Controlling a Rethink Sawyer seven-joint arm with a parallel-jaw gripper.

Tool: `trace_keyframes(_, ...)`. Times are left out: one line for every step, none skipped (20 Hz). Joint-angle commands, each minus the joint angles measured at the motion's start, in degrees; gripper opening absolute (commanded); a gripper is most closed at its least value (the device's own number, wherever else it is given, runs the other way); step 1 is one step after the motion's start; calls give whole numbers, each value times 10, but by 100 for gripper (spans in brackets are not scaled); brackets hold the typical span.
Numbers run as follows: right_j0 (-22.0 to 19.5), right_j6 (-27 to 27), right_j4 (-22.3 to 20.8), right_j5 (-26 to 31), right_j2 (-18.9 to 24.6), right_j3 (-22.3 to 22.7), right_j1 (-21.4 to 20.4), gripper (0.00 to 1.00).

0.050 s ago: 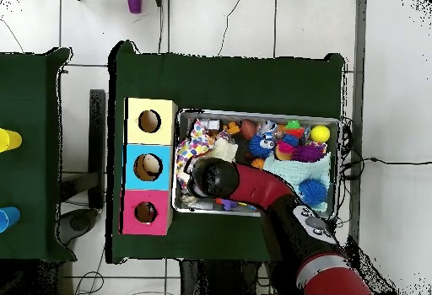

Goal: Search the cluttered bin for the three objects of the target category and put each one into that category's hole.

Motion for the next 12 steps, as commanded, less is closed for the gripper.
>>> trace_keyframes(24, 91, 8, -47, 18, 20, 27, 100)
trace_keyframes(19, 89, 9, -53, 23, 22, 28, 100)
trace_keyframes(21, 90, 9, -50, 19, 21, 26, 100)
trace_keyframes(21, 87, 9, -47, 17, 19, 27, 100)
trace_keyframes(20, 87, 11, -44, 17, 20, 25, 100)
trace_keyframes(19, 84, 12, -37, 15, 17, 24, 100)
trace_keyframes(19, 82, 12, -31, 13, 14, 22, 100)
trace_keyframes(20, 82, 13, -21, 9, 17, 11, 100)
trace_keyframes(19, 82, 14, -8, 7, 27, -8, 100)
trace_keyframes(18, 82, 16, 5, 5, 38, -26, 100)
trace_keyframes(15, 79, 18, 25, 4, 49, -49, 100)
trace_keyframes(13, 73, 19, 51, -2, 53, -71, 100)
